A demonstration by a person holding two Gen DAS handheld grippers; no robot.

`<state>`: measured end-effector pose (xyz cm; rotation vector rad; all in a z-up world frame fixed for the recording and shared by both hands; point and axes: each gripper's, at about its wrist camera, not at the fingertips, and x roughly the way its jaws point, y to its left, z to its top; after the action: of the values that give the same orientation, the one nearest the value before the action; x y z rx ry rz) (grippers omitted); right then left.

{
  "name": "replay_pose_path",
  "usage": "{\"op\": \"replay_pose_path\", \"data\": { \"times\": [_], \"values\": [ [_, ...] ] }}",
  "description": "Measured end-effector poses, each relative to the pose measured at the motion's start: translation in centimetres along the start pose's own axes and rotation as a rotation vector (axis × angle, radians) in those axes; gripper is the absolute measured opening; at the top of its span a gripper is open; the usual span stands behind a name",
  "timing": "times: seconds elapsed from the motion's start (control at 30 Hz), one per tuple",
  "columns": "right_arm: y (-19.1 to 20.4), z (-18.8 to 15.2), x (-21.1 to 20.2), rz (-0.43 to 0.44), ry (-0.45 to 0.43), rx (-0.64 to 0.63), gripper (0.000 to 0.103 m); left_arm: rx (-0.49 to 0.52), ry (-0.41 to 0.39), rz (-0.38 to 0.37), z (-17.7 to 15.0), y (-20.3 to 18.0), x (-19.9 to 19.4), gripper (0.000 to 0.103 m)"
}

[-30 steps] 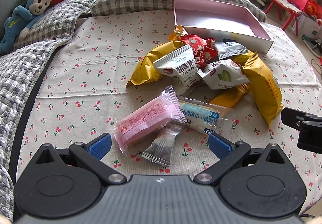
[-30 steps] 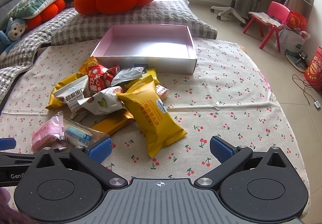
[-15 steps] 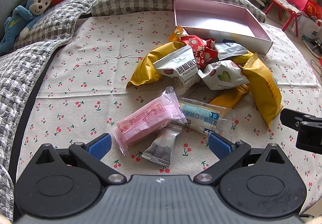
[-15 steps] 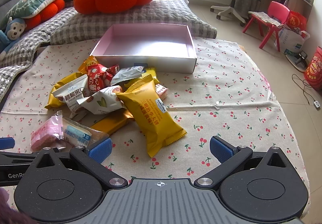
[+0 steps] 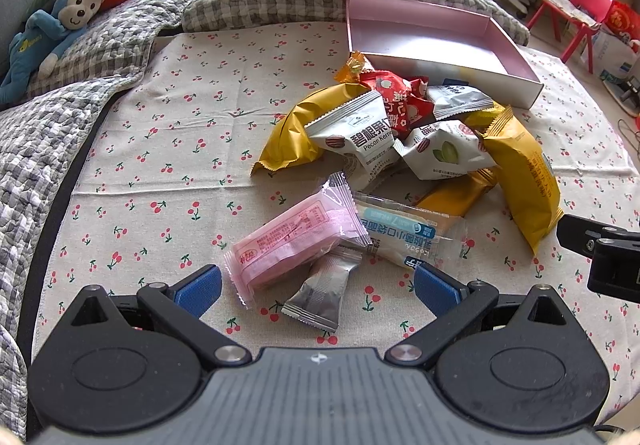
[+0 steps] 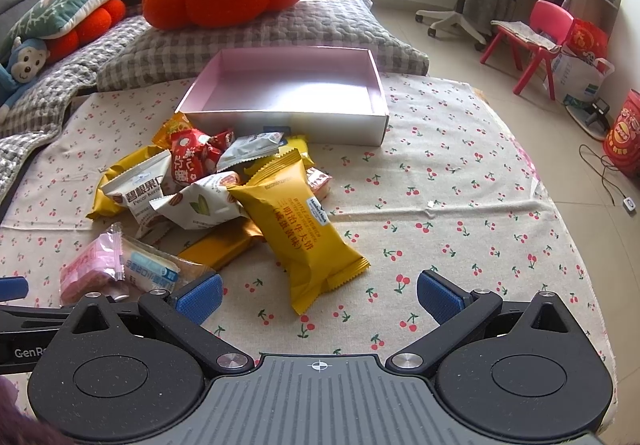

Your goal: Organize snacks

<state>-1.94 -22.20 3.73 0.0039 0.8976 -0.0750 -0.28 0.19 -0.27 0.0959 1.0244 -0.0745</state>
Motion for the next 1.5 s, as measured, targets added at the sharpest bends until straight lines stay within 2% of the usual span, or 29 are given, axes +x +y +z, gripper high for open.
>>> {"op": "replay_pose_path", "data": {
  "times": [0.7,0.87,1.03,1.1,1.2,1.33,1.4,1.5],
  "values": [
    [-0.1,0.2,-0.4,0.012,-0.007,0.007,0.103,-0.005,-0.009,-0.008,0.4,0.0,-0.1,0.103],
    [-0.3,0.8,-0.6,0.000,-0.027,0.004,0.103,0.025,0.007,-0.016,0.7,-0.2,0.5,0.103],
    [-0.3,1.9,-1.2,0.003,-0.058,-0.032,0.103,0.053,-0.079,-0.016,1.6,-0.3,-0.5,0.103],
    [-0.5,2.7,-1.3,0.009,-0.052,-0.033,0.103,0.087,-0.089,-0.035,2.4,-0.6,-0.7,0.103],
    [-0.9,4.1,-1.0,0.036,-0.041,-0.036,0.103,0.106,-0.088,-0.084,3.6,-0.6,-0.9,0.103],
    [-1.5,6.1,-0.1,0.098,0.019,-0.016,0.103,0.129,-0.115,-0.085,5.5,-0.9,-0.8,0.103],
    [-1.9,6.8,0.2,0.130,0.007,0.005,0.103,0.128,-0.128,-0.082,6.4,-1.0,-0.5,0.103],
    [-3.0,7.1,1.0,0.184,-0.004,0.046,0.103,0.123,-0.135,-0.128,7.0,-0.7,0.2,0.103]
  ]
}}
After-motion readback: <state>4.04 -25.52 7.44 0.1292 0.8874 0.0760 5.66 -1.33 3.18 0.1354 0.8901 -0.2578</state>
